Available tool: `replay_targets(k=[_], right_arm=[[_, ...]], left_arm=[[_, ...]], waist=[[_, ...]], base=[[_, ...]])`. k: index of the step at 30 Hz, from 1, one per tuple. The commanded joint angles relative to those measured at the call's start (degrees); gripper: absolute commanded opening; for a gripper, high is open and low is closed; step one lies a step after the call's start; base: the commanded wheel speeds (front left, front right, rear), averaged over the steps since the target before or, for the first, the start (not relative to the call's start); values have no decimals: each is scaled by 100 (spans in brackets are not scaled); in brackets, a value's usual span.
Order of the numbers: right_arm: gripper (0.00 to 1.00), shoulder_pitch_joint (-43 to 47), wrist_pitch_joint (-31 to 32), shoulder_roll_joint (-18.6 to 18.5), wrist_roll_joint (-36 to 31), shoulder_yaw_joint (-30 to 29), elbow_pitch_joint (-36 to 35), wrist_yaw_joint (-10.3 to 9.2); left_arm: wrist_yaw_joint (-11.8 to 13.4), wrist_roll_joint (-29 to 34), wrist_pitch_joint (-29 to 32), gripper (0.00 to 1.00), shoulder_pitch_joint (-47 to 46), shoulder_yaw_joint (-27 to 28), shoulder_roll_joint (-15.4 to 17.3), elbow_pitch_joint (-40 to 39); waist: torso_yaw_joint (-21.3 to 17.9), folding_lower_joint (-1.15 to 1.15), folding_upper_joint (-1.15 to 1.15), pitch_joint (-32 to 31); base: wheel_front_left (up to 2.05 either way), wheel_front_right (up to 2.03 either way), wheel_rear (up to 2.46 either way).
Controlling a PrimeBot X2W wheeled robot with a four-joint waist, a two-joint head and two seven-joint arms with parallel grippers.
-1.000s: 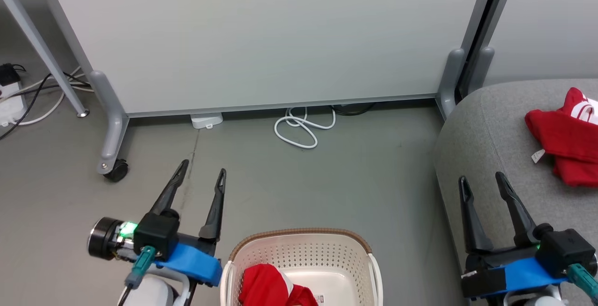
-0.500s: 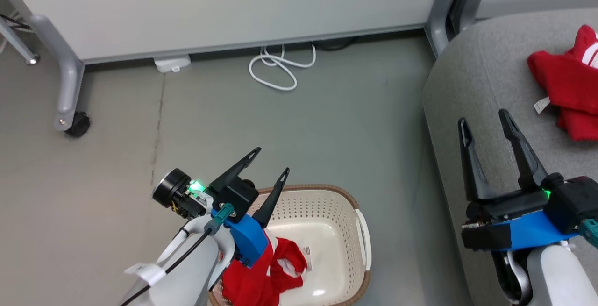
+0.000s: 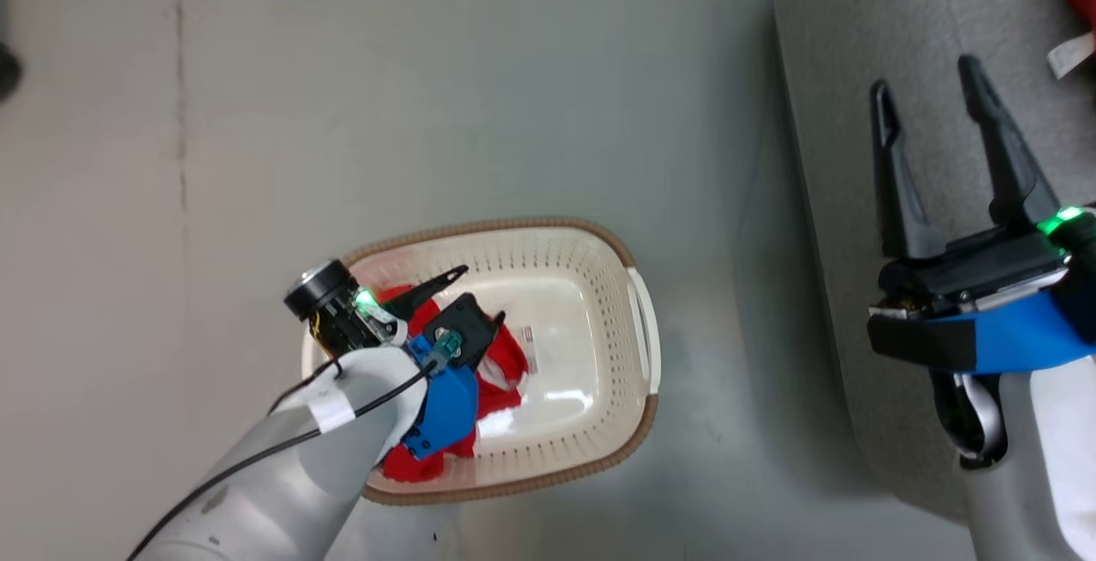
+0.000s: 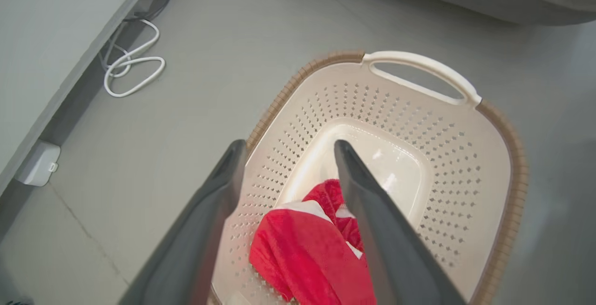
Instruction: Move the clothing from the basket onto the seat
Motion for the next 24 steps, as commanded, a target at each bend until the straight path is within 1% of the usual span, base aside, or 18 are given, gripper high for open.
replay_targets(k=[1, 6, 7, 9, 12, 18, 22, 24], right_arm=[[100, -151, -21, -37, 22, -6, -59, 3], [100, -367, -22, -30, 33, 26, -130, 3], [100, -367, -22, -30, 33, 26, -130, 3], [100, -435, -22, -5, 31, 65, -164, 3], [100, -514, -22, 11, 41, 52, -234, 3], [100, -579, -21, 23, 20, -55, -412, 3], [100, -615, -22, 28, 3, -93, -521, 2], [100, -637, -21, 25, 16, -116, -623, 3]], left_arm=[[0, -69, 88, 100, -214, -173, -29, 151], [-1, -309, 387, 100, -525, -775, -55, 596], [-1, -309, 387, 100, -525, -775, -55, 596], [-1, -429, 503, 100, -597, -972, -26, 699], [-1, -547, 813, 100, -632, -1190, 1, 821], [-1, -668, 1479, 100, -820, -1339, 64, 934], [-1, -459, 1686, 100, -1043, -1372, 102, 912], [-1, -293, 1885, 100, -1103, -1384, 135, 985]], waist=[[-105, -2, 0, 497], [-156, -2, 0, 962], [-156, -2, 0, 962], [-214, -2, 0, 1120], [-288, -2, 0, 1357], [-337, -2, 0, 1838], [-337, -2, 0, 2116], [-335, -2, 0, 2315]], base=[[0, 0, 0], [0, 0, 0], [0, 0, 0], [0, 0, 0], [0, 0, 0], [0, 0, 0], [0, 0, 0], [0, 0, 0]])
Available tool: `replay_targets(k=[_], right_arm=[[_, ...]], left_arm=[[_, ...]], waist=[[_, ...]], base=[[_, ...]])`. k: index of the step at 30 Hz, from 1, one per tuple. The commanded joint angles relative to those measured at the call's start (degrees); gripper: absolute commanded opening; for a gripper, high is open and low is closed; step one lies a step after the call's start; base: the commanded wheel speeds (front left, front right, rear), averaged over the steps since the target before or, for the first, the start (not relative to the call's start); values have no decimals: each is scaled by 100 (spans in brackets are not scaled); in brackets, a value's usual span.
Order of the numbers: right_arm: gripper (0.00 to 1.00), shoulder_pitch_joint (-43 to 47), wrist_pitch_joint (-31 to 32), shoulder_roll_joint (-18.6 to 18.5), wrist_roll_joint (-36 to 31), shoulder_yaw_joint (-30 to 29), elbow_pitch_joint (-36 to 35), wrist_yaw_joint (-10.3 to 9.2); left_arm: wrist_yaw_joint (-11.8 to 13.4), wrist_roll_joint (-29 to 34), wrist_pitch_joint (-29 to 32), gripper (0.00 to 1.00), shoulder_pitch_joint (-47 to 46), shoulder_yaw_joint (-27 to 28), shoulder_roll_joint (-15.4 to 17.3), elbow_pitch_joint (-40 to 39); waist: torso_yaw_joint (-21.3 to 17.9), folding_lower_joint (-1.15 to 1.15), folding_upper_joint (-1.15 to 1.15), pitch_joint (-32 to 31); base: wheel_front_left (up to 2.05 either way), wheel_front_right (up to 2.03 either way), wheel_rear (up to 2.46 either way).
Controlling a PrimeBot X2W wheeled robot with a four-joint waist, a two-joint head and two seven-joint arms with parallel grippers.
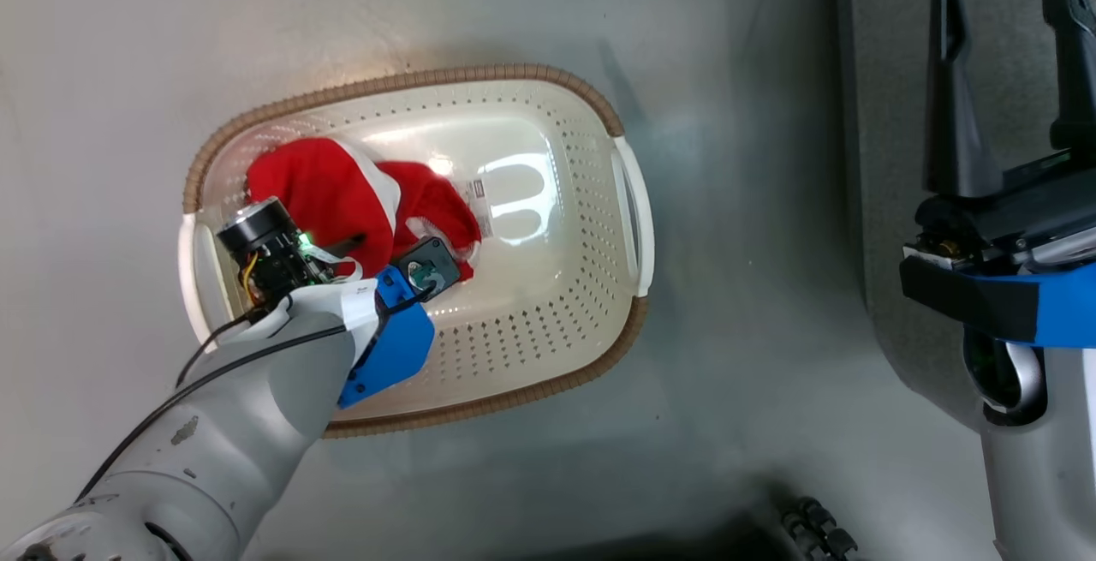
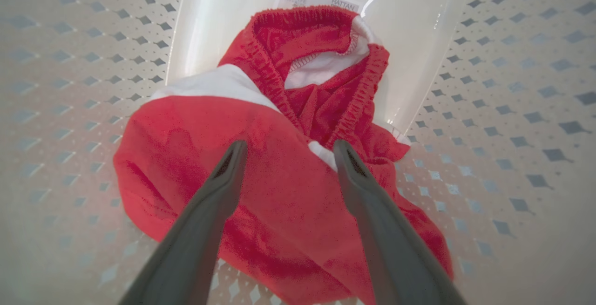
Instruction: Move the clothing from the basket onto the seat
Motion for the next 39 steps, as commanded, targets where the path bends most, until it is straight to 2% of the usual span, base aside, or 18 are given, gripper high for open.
replay_targets(k=[1, 7, 16, 17, 18, 19, 23, 28, 39], right_arm=[[100, -81, -22, 13, -18, -11, -43, 3], [100, -63, -22, 4, -33, -28, -236, 3], [100, 17, -22, 45, -60, -84, -408, 2], [100, 16, -22, 49, -60, -87, -404, 3], [100, 10, -22, 53, -61, -93, -400, 3], [100, 1, -22, 57, -62, -101, -391, 2], [100, -64, -22, 83, -59, -99, -324, 2], [100, -132, -22, 103, -34, -76, -243, 2], [100, 86, -22, 131, -18, -68, 42, 3]], left_arm=[[-1, 80, 59, 100, -82, -19, 57, 37], [-1, 370, 296, 100, -238, -21, 63, 74], [-1, 696, 287, 100, -288, -19, 182, 110], [-1, 750, 241, 45, -321, -20, 185, 99], [-1, 771, 186, 11, -360, -20, 186, 89], [-1, 731, 174, 0, -370, -21, 189, 100], [-1, 733, 130, 0, -364, -20, 106, 112], [-1, 695, -269, 0, -314, -20, 16, -35], [-1, 143, -1261, 0, -38, -20, -247, -256]], waist=[[-8, -1, 0, 166], [-35, -1, 0, 495], [-150, -1, 0, 768], [-156, -1, 0, 780], [-160, -1, 0, 790], [-159, -1, 0, 794], [-149, -1, 0, 752], [-104, -1, 0, 538], [128, -1, 0, -586]], base=[[0, 0, 0], [0, 0, 0], [0, 0, 0], [0, 0, 0], [0, 0, 0], [0, 0, 0], [0, 0, 0], [0, 0, 0], [0, 0, 0]])
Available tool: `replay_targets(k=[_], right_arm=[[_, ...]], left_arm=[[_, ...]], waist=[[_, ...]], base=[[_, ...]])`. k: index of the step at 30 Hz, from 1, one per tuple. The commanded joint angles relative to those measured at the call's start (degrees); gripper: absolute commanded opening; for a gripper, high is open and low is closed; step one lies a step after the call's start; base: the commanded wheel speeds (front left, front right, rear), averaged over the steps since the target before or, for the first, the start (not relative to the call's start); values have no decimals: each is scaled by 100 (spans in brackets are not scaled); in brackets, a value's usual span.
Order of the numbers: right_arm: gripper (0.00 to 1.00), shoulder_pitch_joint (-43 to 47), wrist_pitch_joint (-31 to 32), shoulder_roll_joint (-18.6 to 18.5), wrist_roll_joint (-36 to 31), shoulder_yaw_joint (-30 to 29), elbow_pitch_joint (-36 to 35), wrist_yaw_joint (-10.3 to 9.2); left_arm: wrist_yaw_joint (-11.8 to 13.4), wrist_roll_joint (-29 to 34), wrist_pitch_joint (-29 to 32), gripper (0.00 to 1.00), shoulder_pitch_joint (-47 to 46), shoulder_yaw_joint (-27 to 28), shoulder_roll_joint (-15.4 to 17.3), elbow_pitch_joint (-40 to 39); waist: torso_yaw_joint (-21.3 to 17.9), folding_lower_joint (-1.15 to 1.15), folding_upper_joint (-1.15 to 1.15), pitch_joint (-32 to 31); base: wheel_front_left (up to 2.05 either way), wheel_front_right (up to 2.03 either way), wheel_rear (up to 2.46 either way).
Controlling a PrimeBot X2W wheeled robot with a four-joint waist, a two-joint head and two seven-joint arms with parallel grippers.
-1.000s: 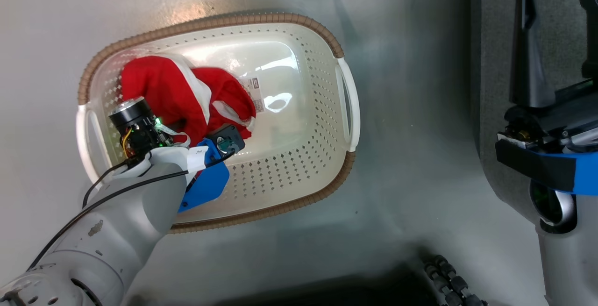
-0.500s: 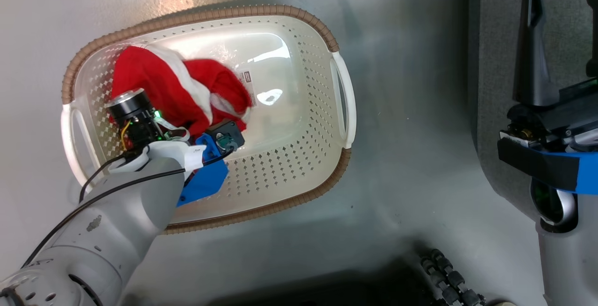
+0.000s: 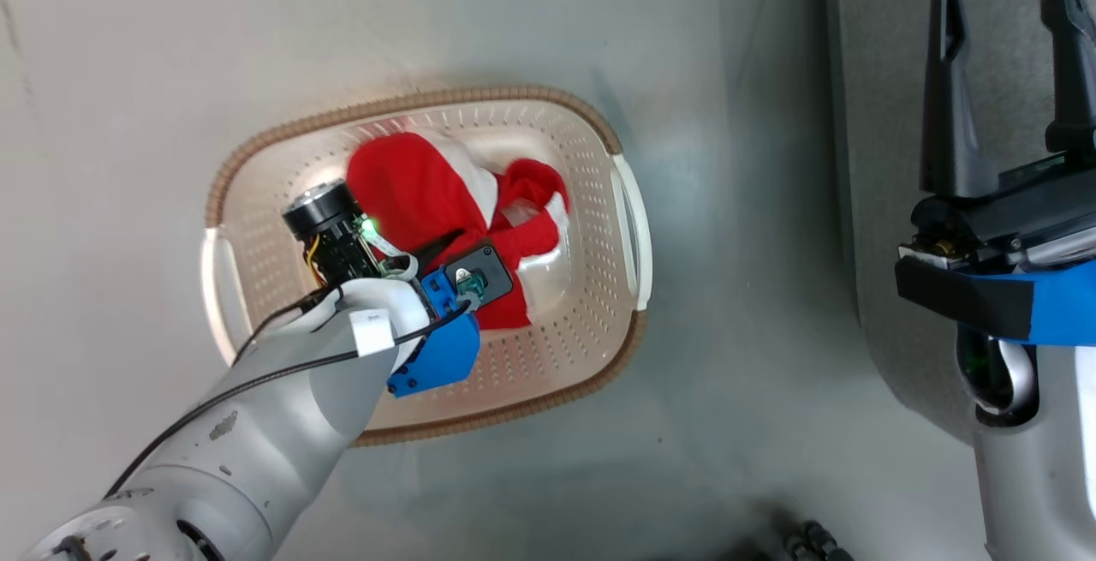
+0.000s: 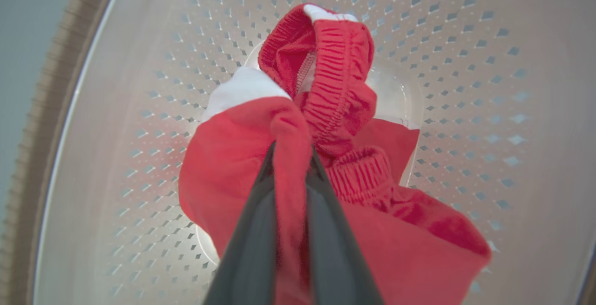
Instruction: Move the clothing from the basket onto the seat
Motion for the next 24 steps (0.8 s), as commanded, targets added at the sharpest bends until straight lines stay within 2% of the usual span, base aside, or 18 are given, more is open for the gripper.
replay_targets(k=[1, 9, 14, 24], right_arm=[[100, 102, -21, 17, 6, 1, 31, 2], [100, 446, -20, 37, 8, -32, 367, 1], [100, 792, -21, 69, -10, -89, 564, 1], [100, 1391, -21, 118, -35, -192, 806, 1]], left_arm=[[-1, -191, -102, 0, 45, -5, -6, -18], [-1, -991, -657, 0, 380, 11, -112, -149], [-1, -1332, -778, 0, 601, 120, -91, -319], [262, -1520, -793, 0, 1010, 1081, 336, -1555]], waist=[[107, 0, 0, -408], [238, 0, 0, -1615], [329, 0, 0, -2366], [438, 0, 0, -3504]], base=[[0, 0, 0], [0, 0, 0], [0, 0, 0], [0, 0, 0]])
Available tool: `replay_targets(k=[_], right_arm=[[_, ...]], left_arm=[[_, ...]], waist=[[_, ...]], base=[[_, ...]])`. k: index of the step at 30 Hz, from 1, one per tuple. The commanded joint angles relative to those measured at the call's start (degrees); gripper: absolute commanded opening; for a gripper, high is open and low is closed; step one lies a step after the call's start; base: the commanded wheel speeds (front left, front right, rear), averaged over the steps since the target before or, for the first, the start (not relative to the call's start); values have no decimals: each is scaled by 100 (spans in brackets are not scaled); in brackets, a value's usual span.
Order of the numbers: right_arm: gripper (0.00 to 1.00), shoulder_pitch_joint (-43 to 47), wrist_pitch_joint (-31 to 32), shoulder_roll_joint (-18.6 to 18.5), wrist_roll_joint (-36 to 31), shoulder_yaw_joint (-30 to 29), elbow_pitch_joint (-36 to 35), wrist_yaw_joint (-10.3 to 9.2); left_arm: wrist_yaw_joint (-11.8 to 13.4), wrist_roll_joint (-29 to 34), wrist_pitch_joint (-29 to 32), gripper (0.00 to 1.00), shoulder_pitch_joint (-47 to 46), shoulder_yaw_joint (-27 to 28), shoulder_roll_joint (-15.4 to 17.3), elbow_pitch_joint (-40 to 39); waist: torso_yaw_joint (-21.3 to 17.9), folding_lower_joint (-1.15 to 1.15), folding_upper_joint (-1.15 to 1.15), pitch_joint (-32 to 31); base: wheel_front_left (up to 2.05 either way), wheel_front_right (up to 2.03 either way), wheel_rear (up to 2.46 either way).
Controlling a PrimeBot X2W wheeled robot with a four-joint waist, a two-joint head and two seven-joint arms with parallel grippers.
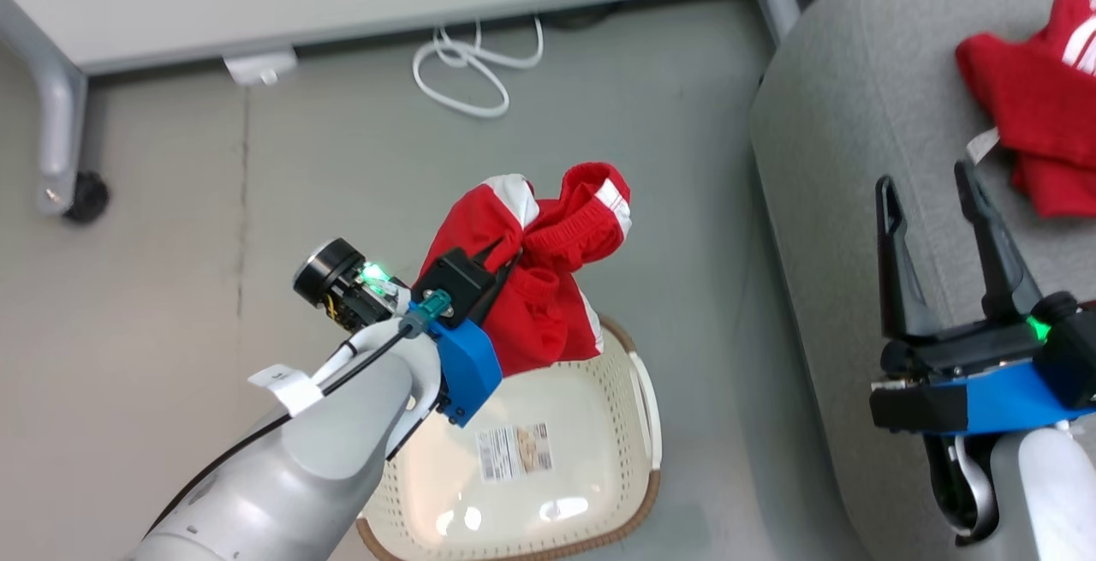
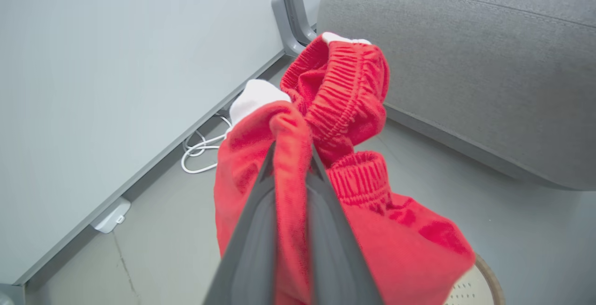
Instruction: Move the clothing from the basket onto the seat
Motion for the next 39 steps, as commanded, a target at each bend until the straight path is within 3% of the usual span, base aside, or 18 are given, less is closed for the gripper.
replay_targets(k=[1, 15, 23, 32, 39], right_arm=[[100, 97, -22, 21, -25, -17, 14, 3], [100, 610, -22, 175, 18, -10, 133, 3], [100, 739, -21, 236, 36, 6, 146, 3], [100, 790, -22, 243, 91, 123, 175, 3], [100, 605, -21, -101, 397, 802, 207, 3]], left_arm=[[30, 36, -28, 0, 45, 51, 17, -52], [290, 452, -29, 0, 542, 1590, 217, -2270], [287, 835, -29, 0, 919, 2050, 148, -3373], [154, 1039, -29, 0, 1192, 2185, 94, -3576], [62, 1149, -29, 0, 1240, 2239, 31, -3587]], waist=[[93, 2, 0, -414], [258, 2, 0, -1150], [328, 2, 0, -1322], [365, 2, 0, -1425], [369, 2, 0, -1440]], base=[[0, 0, 0], [0, 0, 0], [0, 0, 0], [0, 0, 0], [0, 0, 0]])
